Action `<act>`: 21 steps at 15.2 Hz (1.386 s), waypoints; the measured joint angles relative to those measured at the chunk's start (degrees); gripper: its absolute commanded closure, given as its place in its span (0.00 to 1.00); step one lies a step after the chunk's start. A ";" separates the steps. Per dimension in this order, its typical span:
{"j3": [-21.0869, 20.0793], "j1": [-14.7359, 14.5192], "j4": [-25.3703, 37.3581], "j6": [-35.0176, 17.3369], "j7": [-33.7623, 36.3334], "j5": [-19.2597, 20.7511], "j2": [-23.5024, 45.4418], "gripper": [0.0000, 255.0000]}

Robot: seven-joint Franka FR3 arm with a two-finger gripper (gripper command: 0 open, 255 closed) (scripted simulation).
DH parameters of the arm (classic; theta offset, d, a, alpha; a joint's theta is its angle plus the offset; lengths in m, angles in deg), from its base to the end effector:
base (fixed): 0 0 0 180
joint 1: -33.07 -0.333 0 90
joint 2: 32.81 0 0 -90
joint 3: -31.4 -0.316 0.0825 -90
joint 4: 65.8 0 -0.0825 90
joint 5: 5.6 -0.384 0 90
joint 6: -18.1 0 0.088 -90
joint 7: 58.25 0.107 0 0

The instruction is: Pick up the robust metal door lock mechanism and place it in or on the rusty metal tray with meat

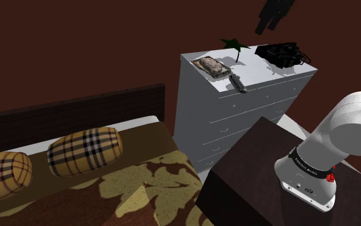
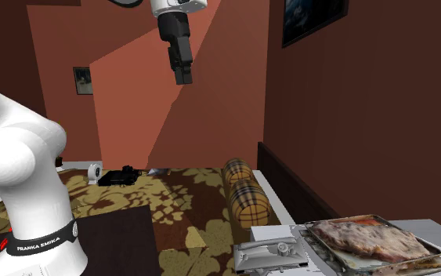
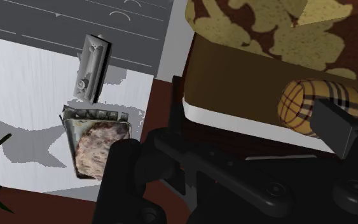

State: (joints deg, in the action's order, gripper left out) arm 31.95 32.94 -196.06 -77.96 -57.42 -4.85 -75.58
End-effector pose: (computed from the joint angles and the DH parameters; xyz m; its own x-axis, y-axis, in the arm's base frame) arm 0.3289 -0.0048 0.6275 0.9886 -0.0188 0.1491 -0.0197 -0.9998 0.0044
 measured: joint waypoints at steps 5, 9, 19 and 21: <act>2.69 1.06 -2.86 -4.57 -1.25 0.10 1.47 0.00; 6.74 2.56 -6.20 -10.95 -3.58 0.23 4.21 0.00; 17.55 4.67 -9.75 -26.93 -11.30 -2.69 16.66 0.00; 19.76 4.42 -9.02 -29.83 -13.31 -4.45 20.49 0.00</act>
State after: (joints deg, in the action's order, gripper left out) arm 51.71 37.36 -205.08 -107.79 -70.73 -9.30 -55.09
